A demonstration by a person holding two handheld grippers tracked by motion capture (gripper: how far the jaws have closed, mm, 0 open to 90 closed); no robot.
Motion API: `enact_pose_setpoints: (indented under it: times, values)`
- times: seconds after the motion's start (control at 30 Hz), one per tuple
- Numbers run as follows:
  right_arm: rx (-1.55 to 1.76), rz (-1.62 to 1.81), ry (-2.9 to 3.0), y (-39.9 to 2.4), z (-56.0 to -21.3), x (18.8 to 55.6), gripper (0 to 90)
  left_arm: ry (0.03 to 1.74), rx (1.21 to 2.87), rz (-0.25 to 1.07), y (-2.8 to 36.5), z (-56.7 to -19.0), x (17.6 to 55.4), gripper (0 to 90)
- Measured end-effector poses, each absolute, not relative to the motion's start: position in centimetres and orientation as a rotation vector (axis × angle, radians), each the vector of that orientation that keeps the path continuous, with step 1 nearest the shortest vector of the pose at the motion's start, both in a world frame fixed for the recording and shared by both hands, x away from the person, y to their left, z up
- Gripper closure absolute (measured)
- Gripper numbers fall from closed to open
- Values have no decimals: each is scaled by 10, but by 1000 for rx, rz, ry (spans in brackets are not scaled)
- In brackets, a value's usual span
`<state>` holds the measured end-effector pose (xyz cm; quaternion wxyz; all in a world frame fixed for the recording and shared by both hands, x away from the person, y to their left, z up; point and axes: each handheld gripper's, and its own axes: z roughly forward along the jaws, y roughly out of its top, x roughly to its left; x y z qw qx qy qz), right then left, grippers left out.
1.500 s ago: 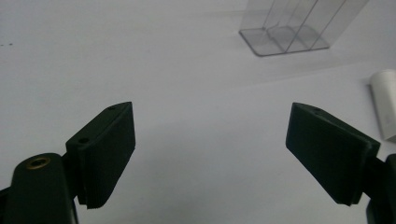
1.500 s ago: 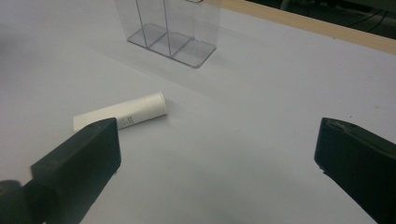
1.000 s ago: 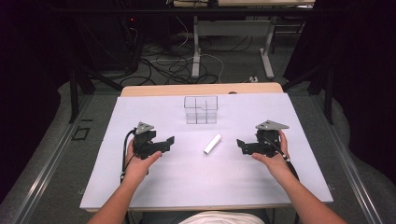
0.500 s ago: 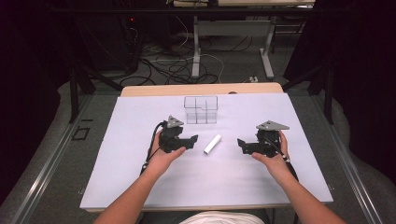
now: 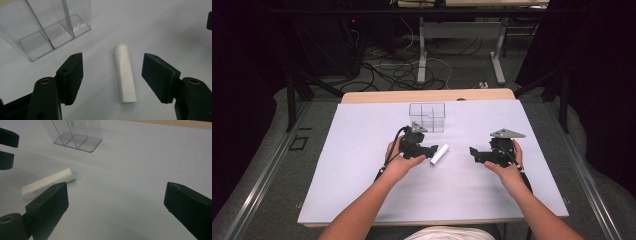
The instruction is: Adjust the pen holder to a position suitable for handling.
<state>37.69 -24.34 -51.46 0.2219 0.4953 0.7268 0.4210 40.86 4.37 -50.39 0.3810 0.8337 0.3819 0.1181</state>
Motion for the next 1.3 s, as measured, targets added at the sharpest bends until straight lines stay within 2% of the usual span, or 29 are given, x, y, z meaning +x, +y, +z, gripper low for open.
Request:
enact_pose_setpoints:
  times: [0.3,0.33,0.5,0.77,1.3]
  values:
    - [1367,1153,2019,-244,-517,378,59,967,2212,271,29,-515,413,465]
    - [1365,1150,2021,-244,-517,379,61,969,2223,256,29,-516,414,499]
    - [1364,1150,2028,-244,-519,380,64,963,2287,199,27,-520,416,547]
    - [1368,1148,2036,-244,-520,380,66,980,2326,153,19,-528,415,566]
    - [1367,1144,2052,-244,-522,381,67,1033,2392,174,10,-540,413,652]
